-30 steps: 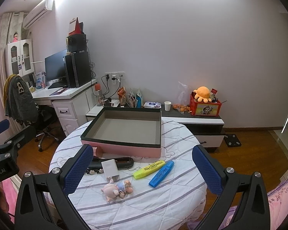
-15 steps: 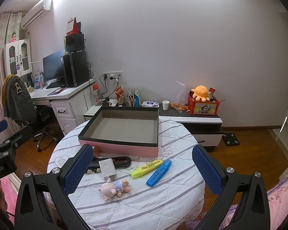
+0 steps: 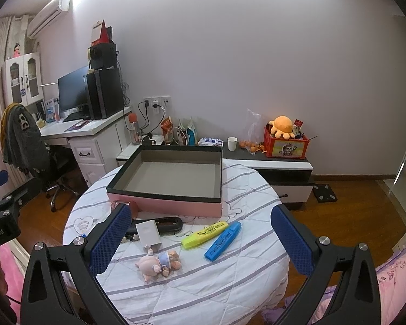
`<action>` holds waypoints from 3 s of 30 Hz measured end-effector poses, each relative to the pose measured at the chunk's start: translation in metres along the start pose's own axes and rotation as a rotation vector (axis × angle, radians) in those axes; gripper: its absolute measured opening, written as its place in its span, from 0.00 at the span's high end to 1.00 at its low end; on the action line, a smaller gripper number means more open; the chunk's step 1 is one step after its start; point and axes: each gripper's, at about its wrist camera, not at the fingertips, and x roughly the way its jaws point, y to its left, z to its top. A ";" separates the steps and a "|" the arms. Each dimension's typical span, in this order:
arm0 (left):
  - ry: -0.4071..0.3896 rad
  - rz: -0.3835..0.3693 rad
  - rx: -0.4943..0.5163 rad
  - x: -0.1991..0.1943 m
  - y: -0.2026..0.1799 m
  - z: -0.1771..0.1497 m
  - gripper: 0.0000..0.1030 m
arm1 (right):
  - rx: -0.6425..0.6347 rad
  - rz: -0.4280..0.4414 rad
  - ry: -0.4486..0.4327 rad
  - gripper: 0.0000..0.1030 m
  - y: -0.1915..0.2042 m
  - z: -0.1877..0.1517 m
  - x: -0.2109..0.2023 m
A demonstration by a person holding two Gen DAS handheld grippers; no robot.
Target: Organize rigid objects
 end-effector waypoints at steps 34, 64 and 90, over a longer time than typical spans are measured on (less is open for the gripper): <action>0.418 -0.033 -0.138 0.171 -0.090 -0.061 0.00 | -0.019 0.085 0.240 0.00 -0.064 -0.052 0.125; 0.503 -0.146 -0.028 0.190 -0.089 -0.081 0.59 | -0.019 0.148 0.282 0.00 -0.068 -0.065 0.148; 0.321 -0.181 0.021 0.182 -0.040 0.009 0.59 | -0.031 0.132 0.171 0.00 -0.033 -0.005 0.145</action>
